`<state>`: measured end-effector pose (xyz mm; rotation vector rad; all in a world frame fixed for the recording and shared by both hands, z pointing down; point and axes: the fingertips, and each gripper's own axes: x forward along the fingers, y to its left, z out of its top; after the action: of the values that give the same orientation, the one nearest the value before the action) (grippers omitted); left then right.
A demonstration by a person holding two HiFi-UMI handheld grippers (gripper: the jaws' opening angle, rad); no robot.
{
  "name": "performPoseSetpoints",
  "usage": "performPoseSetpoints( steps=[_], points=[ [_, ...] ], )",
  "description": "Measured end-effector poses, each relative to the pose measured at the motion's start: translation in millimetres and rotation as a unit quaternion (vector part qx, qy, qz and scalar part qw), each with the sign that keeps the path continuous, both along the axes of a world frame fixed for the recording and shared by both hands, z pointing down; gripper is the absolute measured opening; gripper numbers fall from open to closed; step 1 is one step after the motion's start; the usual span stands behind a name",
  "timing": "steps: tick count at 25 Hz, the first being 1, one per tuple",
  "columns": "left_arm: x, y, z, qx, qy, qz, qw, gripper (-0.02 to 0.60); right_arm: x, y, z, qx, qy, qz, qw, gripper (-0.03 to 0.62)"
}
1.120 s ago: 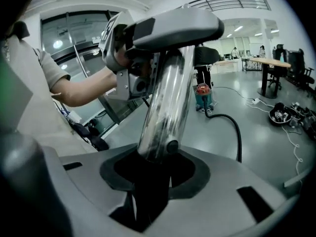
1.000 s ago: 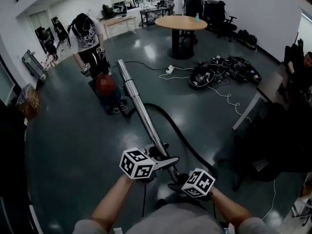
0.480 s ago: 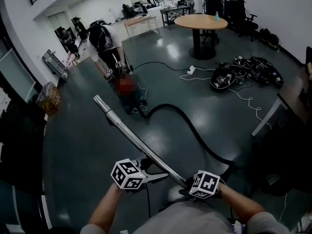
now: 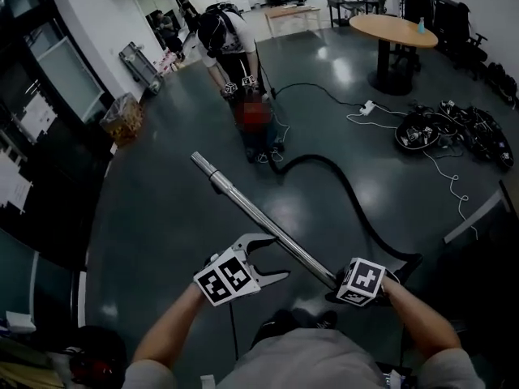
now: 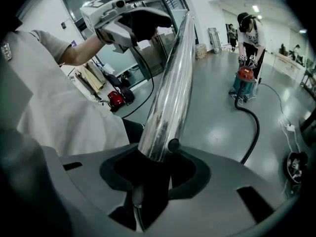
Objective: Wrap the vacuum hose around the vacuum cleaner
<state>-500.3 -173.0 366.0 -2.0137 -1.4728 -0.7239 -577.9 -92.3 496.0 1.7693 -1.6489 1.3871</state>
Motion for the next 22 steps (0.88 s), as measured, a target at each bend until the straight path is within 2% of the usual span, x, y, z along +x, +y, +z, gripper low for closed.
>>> performPoseSetpoints(
  steps=[2,4,7,10,13,18,19,20,21,22],
  points=[
    [3.4,20.5,4.6,0.044,0.033,0.043,0.9975,0.331,7.2,8.1,-3.6,-0.009,-0.002,-0.014,1.0,0.14],
    [4.1,42.4,14.7,0.089,0.06,0.104,0.9887,0.331,13.4,12.0,-6.8,-0.015,-0.006,-0.024,1.0,0.14],
    [0.2,71.8,35.5,0.143,0.073,0.2,0.9666,0.331,20.4,18.5,-6.4,-0.032,-0.017,-0.035,0.999,0.14],
    [2.5,92.4,59.7,0.187,0.066,0.28,0.9393,0.331,30.6,31.8,-3.2,-0.049,-0.032,-0.039,0.998,0.14],
    [12.1,105.6,81.0,0.214,0.066,0.335,0.9151,0.331,41.7,45.6,-5.7,-0.064,-0.047,-0.038,0.996,0.14],
    [41.9,122.9,106.7,0.221,0.091,0.403,0.8834,0.33,71.6,58.7,-25.7,-0.072,-0.08,-0.024,0.994,0.14],
    [52.7,125.4,108.7,0.219,0.107,0.41,0.8787,0.315,79.4,59.2,-30.5,-0.073,-0.087,-0.018,0.993,0.14],
    [64.6,127.3,109.5,0.213,0.123,0.413,0.8768,0.267,86.8,58.1,-34.5,-0.074,-0.094,-0.011,0.993,0.14],
    [75.4,128.6,109.0,0.203,0.13,0.414,0.8778,0.175,93.5,55.7,-37.9,-0.072,-0.102,-0.002,0.992,0.14],
    [83.0,128.7,107.9,0.192,0.124,0.417,0.8799,0.129,99.6,52.9,-40.7,-0.071,-0.109,0.007,0.991,0.141]
  ],
)
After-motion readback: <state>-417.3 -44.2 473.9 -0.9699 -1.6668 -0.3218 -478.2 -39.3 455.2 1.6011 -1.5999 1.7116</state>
